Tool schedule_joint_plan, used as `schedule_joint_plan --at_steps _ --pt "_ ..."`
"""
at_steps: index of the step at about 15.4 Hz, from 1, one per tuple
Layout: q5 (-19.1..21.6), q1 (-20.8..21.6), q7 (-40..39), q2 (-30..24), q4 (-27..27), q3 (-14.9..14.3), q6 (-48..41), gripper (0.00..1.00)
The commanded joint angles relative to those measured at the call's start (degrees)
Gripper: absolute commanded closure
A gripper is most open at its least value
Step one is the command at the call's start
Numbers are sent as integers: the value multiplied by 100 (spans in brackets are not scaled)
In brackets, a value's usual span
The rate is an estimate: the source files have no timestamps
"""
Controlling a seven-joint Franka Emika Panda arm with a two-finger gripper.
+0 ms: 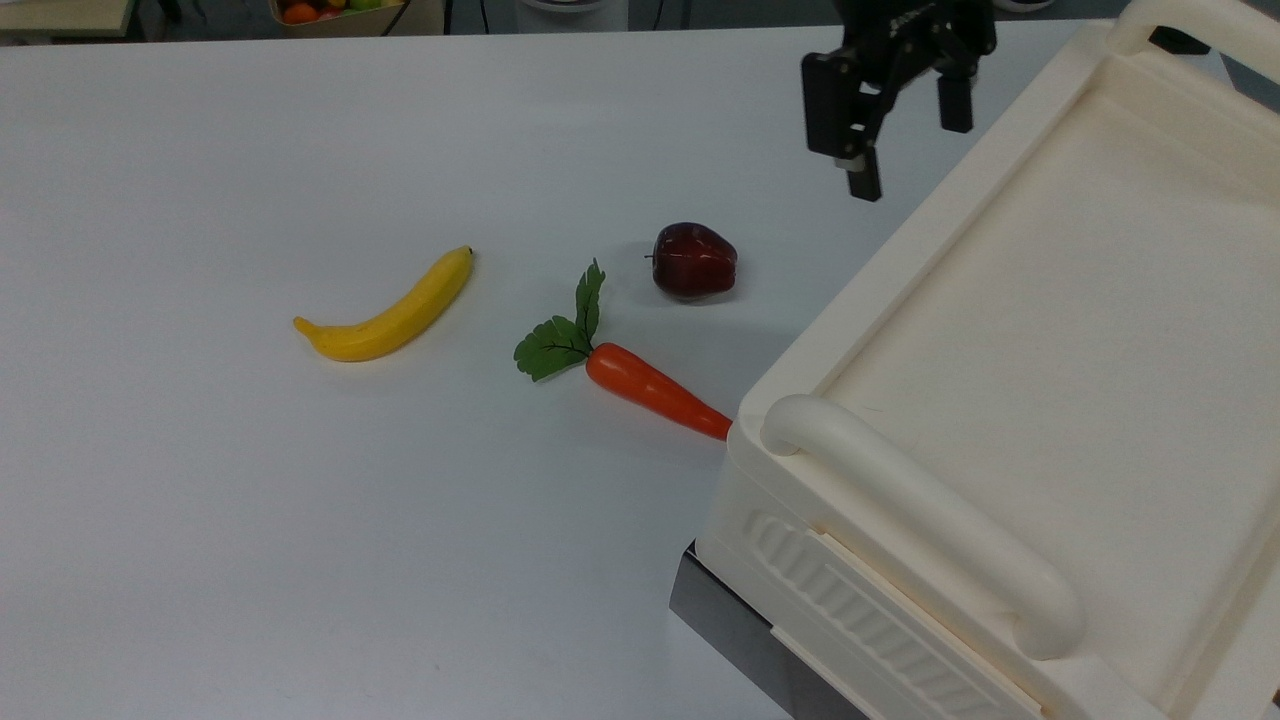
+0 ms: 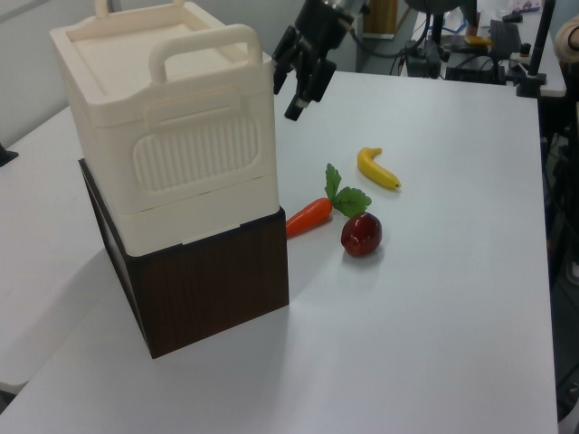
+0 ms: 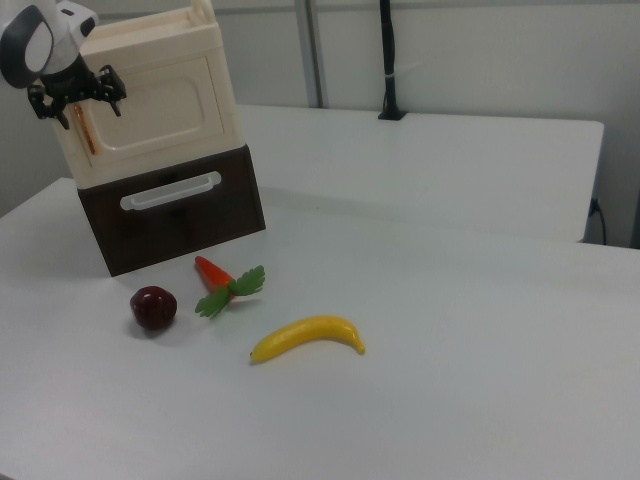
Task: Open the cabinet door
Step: 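Move the gripper toward the cabinet door's free edge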
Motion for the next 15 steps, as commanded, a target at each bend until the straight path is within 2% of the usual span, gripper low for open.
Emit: schedule_joint_plan --at_steps 1,3,4,7,8,15 --pt "253 6 -118 115 129 81 322 2" --pt "271 6 -84 115 138 81 313 11" --pt "263 14 39 115 120 90 330 19" --pt "245 32 75 106 102 90 278 36" --pt "227 32 66 106 102 90 278 39" --pt "192 41 -13 62 85 90 129 83"
